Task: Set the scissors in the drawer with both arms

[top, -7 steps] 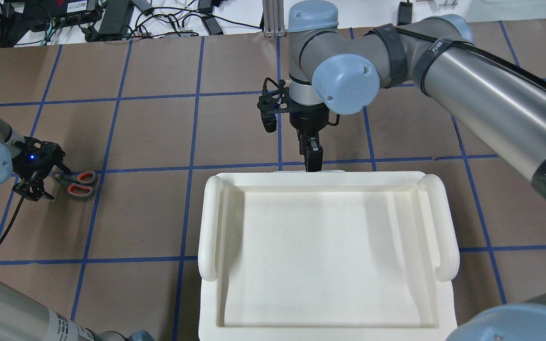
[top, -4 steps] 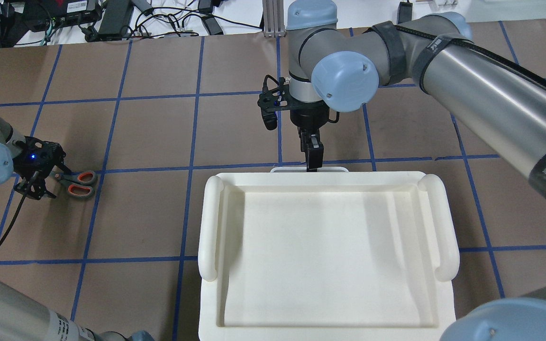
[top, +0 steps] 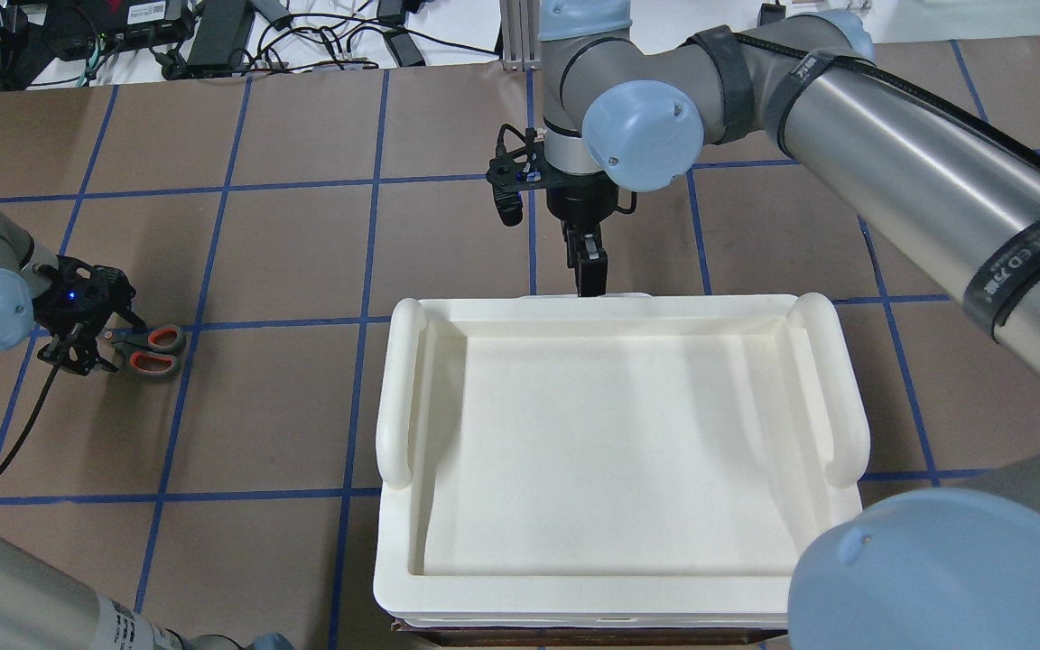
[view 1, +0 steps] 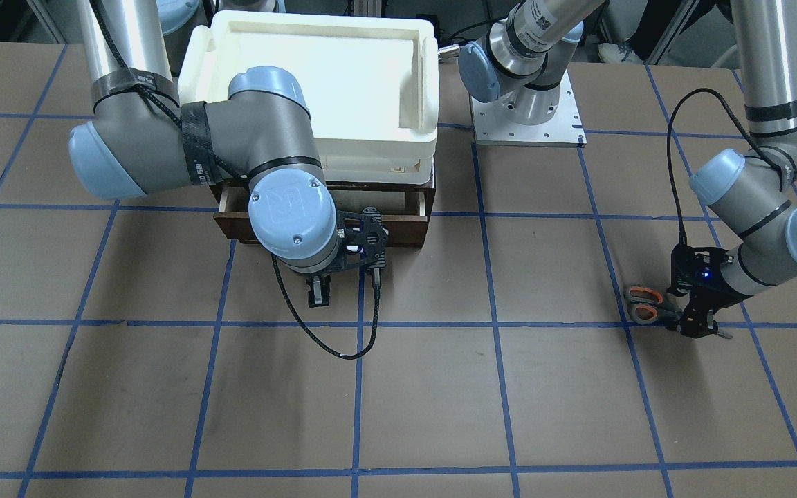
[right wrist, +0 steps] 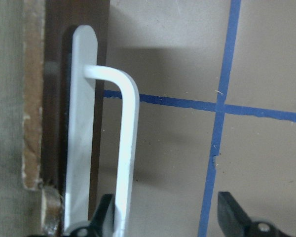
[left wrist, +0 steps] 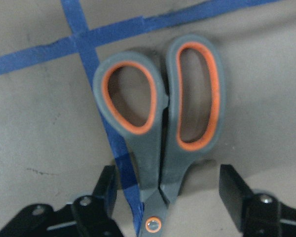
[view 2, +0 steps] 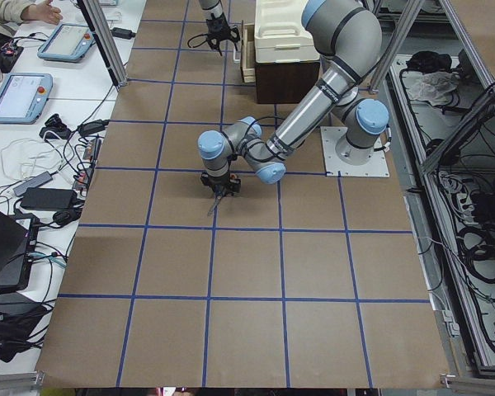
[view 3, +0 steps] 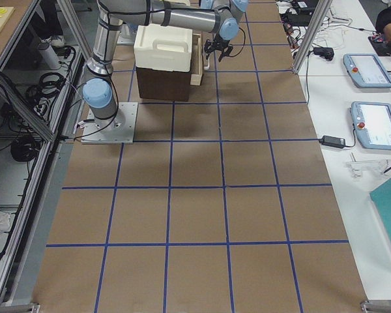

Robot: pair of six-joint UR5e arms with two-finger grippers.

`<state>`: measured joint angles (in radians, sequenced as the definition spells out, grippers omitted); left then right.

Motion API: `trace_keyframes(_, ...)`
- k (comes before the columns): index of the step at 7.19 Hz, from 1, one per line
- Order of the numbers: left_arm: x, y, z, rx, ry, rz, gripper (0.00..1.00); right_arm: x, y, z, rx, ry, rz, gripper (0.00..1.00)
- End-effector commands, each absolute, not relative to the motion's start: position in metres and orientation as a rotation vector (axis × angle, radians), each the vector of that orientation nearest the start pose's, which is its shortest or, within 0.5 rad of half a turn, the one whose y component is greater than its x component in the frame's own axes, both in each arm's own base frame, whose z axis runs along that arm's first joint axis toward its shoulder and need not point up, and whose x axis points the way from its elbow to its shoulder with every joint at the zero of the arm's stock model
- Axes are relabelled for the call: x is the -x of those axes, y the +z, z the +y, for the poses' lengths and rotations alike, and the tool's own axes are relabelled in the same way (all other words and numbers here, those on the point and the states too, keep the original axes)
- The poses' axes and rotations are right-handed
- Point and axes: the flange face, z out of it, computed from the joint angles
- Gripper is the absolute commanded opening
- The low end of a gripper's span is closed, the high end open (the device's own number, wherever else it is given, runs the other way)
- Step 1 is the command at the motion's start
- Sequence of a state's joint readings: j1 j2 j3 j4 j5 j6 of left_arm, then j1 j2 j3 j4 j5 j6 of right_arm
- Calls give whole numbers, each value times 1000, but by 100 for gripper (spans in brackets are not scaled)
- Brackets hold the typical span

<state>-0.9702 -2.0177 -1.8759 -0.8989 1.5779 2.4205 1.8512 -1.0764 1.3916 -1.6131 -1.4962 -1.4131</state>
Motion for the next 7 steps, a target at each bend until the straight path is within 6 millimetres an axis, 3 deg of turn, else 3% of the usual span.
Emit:
trace_keyframes(1,-209,169,-538,2432,-13,-1856,74,-313,294,-591,2210,241,1933,73)
trace_keyframes(3,-209,169,-538,2435,-15,-1855,72,-310,285,-602,2225,206,1941,72)
trace_keyframes(5,-209,170,-538,2440,-20,-1853,63,-308,279,-610,2234,195,1950,72)
trace_keyframes(7,-210,173,-538,2468,-25,-1826,37,-302,281,-620,2238,164,1967,72)
